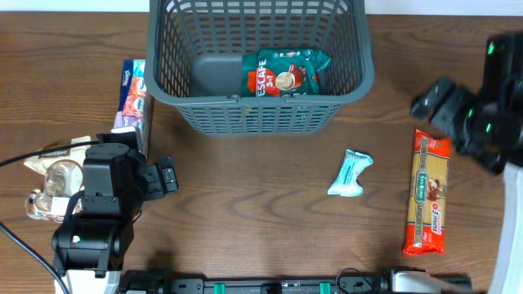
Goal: Pack container
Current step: 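Move the right gripper down to the mint-green bar and grasp it, then carry the mint-green bar with the right gripper into the basket and release, then lower the right gripper onto the orange biscuit pack and grasp it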
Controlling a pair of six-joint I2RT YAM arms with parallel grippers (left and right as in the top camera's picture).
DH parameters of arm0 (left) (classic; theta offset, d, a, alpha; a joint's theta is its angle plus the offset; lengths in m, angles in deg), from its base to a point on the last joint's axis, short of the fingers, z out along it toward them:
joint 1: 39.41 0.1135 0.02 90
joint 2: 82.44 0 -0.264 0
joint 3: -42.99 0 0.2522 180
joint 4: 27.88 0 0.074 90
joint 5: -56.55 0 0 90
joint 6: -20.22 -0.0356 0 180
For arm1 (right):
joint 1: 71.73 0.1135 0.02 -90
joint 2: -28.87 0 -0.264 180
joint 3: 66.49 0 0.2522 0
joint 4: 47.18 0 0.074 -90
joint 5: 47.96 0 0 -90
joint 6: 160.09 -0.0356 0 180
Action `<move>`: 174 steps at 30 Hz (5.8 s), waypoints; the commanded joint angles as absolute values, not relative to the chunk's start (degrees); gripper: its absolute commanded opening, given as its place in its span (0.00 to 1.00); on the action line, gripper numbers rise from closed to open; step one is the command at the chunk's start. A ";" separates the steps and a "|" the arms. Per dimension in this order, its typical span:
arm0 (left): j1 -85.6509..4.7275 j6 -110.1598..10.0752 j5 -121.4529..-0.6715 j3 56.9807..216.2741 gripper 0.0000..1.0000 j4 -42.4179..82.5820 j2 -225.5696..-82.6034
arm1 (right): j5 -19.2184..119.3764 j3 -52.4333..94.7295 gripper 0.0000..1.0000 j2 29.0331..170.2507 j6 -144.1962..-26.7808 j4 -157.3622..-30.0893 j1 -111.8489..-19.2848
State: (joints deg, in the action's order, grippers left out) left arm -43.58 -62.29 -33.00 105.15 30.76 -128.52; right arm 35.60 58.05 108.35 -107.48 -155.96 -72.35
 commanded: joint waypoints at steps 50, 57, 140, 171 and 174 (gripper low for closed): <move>-43.27 -62.64 -32.32 106.27 0.99 31.90 -128.42 | 37.85 -0.17 0.01 126.51 -115.35 -100.71 -59.94; -43.27 -62.64 -32.30 106.27 0.98 31.90 -128.42 | 38.44 9.03 0.01 121.49 -110.54 -107.94 -68.05; -43.29 -62.62 -32.32 106.27 0.98 33.14 -128.42 | 41.37 96.00 0.99 130.56 -83.87 -156.01 -74.04; -43.27 -62.64 -32.30 106.27 0.99 32.97 -128.42 | 41.41 13.64 0.99 106.41 -67.70 -131.92 -99.87; -43.27 -62.62 -32.32 106.27 0.98 32.97 -128.42 | 41.41 10.41 0.99 110.56 -66.60 -127.70 -99.83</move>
